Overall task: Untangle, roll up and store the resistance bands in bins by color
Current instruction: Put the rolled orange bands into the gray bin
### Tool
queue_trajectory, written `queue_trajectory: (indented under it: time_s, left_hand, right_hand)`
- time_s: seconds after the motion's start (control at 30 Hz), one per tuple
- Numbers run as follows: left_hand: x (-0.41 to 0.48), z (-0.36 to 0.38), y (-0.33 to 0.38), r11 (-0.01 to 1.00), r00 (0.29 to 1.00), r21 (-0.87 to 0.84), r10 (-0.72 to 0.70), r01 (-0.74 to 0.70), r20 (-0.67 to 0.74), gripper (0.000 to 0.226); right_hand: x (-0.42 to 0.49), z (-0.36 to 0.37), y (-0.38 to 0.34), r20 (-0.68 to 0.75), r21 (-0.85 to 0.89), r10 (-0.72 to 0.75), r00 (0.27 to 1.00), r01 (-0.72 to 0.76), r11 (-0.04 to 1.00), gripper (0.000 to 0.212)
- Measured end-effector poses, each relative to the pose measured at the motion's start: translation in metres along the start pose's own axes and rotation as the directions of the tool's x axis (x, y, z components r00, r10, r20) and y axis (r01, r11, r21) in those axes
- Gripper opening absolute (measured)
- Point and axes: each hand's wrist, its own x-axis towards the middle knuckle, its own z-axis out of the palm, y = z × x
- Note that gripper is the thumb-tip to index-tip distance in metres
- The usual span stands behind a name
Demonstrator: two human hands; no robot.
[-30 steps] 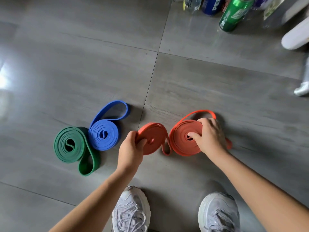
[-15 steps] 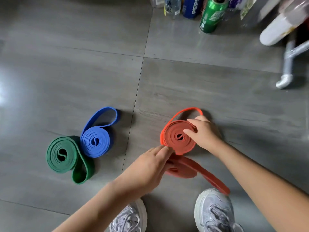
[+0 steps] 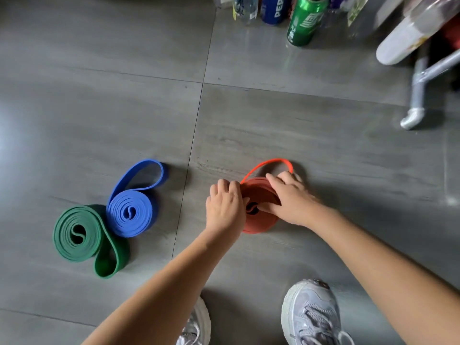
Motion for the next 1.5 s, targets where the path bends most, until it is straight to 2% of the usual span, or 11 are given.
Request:
queue_trajectory:
  time_s: [0.13, 0.27, 0.37, 0.47, 0.7, 0.87, 0.97, 1.03, 1.1, 1.23, 1.5]
  left_hand:
    - [0.013, 0.003, -0.006, 0.921, 0.951, -0.24, -0.282, 0.305, 0.129, 0.078]
    - [0.012, 0.005, -0.005, 0.45, 0.783, -0.643, -0.406, 0.62, 0.471, 0.083]
    - [0.016, 0.005, -0.005, 0.479, 0.79, -0.628, -0.353, 0.613, 0.501, 0.094]
    - [0.019, 0.006, 0.005, 0.69, 0.835, -0.491, -0.327, 0.531, 0.443, 0.093]
    - [0.009, 0.004, 0.017, 0.853, 0.954, -0.448, -0.168, 0.267, 0.248, 0.063]
    - [0.004, -0.008, 0.006, 0.954, 0.979, -0.229, 0.202, -0.193, 0.016, 0.058]
    - [0.013, -0.016, -0.005, 0.909, 0.911, -0.078, 0.402, -0.409, -0.094, 0.061]
    - [0.012, -0.032, -0.009, 0.892, 0.896, -0.1, 0.431, -0.441, -0.105, 0.058]
    - [0.002, -0.062, -0.005, 0.898, 0.922, -0.211, 0.37, -0.387, -0.116, 0.055]
    - [-0.052, -0.136, 0.014, 0.842, 0.991, -0.523, 0.119, -0.134, -0.063, 0.06]
    - [-0.192, -0.305, 0.049, 0.409, 0.967, -0.902, -0.253, 0.14, 0.036, 0.071]
  right_hand:
    - [-0.001, 0.01, 0.002, -0.07, -0.048, 0.008, 0.998, -0.012, 0.999, 0.085]
    - [-0.003, 0.013, 0.001, -0.029, 0.075, 0.054, 0.998, -0.052, 0.996, 0.083]
    - [-0.004, 0.018, 0.006, -0.005, 0.27, 0.051, 0.999, -0.048, 0.962, 0.082]
    - [-0.008, 0.018, 0.017, -0.006, 0.351, 0.037, 0.999, -0.032, 0.936, 0.079]
    - [-0.013, -0.002, 0.018, -0.041, 0.185, 0.049, 0.998, -0.04, 0.982, 0.081]
    - [-0.021, -0.04, 0.0, -0.497, -0.185, -0.116, 0.86, 0.026, 0.982, 0.128]
    - [-0.005, -0.041, -0.013, -0.127, -0.333, -0.318, 0.939, 0.262, 0.906, 0.141]
    - [0.004, -0.046, -0.011, 0.072, -0.157, -0.287, 0.955, 0.295, 0.942, 0.128]
    - [-0.001, -0.061, -0.012, 0.024, 0.111, -0.29, 0.957, 0.286, 0.952, 0.105]
    - [-0.049, -0.1, -0.04, -0.067, 0.628, -0.325, 0.943, 0.293, 0.721, 0.085]
    - [-0.191, -0.23, -0.158, 0.044, 0.899, -0.246, 0.968, 0.069, 0.433, 0.077]
